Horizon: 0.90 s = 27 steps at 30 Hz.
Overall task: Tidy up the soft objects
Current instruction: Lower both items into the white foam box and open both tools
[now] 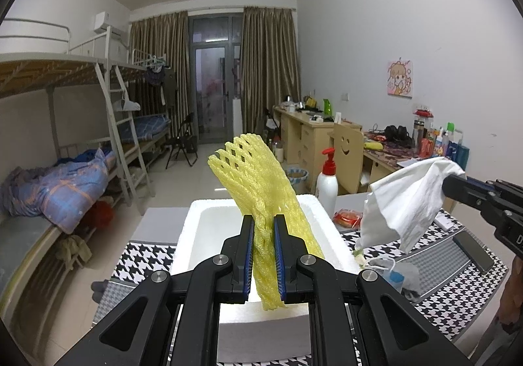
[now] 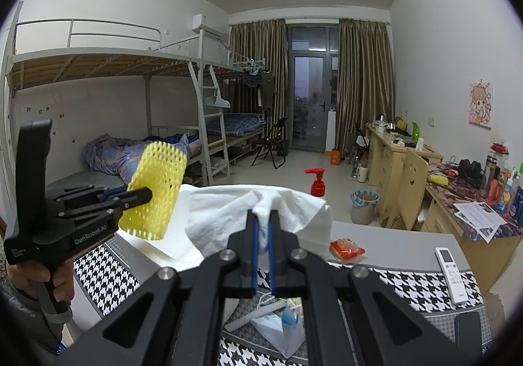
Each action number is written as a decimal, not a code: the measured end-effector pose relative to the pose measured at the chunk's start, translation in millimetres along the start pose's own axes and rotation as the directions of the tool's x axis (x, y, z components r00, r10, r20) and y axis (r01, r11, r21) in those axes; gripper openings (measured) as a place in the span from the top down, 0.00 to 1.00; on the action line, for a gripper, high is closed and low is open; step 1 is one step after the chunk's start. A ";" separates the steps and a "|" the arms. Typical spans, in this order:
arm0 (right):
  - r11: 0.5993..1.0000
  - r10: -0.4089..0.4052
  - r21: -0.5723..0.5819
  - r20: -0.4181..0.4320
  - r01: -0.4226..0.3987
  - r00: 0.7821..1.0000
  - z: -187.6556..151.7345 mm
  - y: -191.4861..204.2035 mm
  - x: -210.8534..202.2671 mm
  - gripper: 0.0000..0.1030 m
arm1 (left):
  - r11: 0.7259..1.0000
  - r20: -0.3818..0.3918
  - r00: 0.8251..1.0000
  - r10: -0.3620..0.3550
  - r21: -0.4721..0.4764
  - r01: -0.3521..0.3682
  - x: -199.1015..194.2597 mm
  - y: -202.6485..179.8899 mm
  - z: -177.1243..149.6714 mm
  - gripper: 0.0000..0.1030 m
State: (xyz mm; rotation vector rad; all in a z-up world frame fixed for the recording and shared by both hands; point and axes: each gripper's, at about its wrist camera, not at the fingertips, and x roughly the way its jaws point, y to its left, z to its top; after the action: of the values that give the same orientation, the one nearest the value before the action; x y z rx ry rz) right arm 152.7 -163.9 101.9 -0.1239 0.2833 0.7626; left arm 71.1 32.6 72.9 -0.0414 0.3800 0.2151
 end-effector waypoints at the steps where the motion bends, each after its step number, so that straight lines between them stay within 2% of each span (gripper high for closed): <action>1: 1.000 -0.001 0.000 0.001 0.001 1.000 0.6 0.1 0.7 0.93 | 1.000 -0.003 1.000 -0.003 -0.001 0.003 1.4 0.9 -0.1 0.88; 6: 1.000 -0.007 -0.001 -0.003 0.007 1.000 0.4 1.1 3.0 0.93 | 1.000 -0.032 0.999 -0.006 0.006 0.006 12.4 5.0 -1.1 0.85; 7: 1.000 -0.010 -0.001 -0.005 0.010 1.000 0.6 1.2 3.9 0.93 | 1.000 -0.040 0.999 -0.004 0.004 0.004 14.7 6.4 -1.7 0.78; 8: 1.000 -0.012 -0.001 -0.006 0.012 1.000 1.2 2.5 5.0 0.93 | 1.000 -0.046 0.999 -0.001 0.000 0.001 16.3 8.2 -2.4 0.63; 9: 1.000 -0.014 0.000 -0.006 0.014 1.000 1.6 2.7 5.4 0.93 | 1.000 -0.045 0.999 0.002 -0.006 -0.002 17.1 9.9 -3.2 0.54; 10: 1.000 -0.017 -0.001 -0.007 0.017 1.000 2.0 3.1 5.8 0.93 | 1.000 -0.042 0.999 0.007 -0.010 -0.007 16.6 9.9 -4.3 0.36; 11: 1.000 -0.019 -0.001 -0.007 0.019 1.000 2.6 3.5 6.1 0.93 | 1.000 -0.033 0.999 0.016 -0.015 -0.016 15.4 11.5 -4.8 0.25; 15: 1.000 -0.020 -0.001 -0.008 0.020 1.000 3.1 6.5 6.3 0.93 | 1.000 -0.010 1.000 0.026 -0.013 -0.026 10.0 13.0 -4.4 0.19; 17: 1.000 -0.019 -0.003 -0.009 0.019 1.000 4.3 8.2 6.7 0.93 | 0.999 -0.003 0.999 0.039 -0.006 -0.039 8.2 10.6 -4.0 0.11; 20: 1.000 -0.011 -0.009 -0.006 0.011 1.000 6.7 10.9 9.2 0.93 | 0.998 0.017 0.998 0.061 -0.017 -0.061 4.6 15.2 -3.7 0.05; 27: 0.999 0.009 -0.039 0.006 -0.008 1.000 15.4 21.3 12.8 0.93 | 0.994 0.029 0.995 0.098 -0.052 -0.096 0.6 30.6 -4.9 0.01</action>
State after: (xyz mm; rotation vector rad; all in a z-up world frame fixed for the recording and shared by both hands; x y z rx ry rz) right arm 149.9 -136.8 112.6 -0.1575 0.2628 0.7771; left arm 63.3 62.2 68.1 -0.0692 0.3454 0.3209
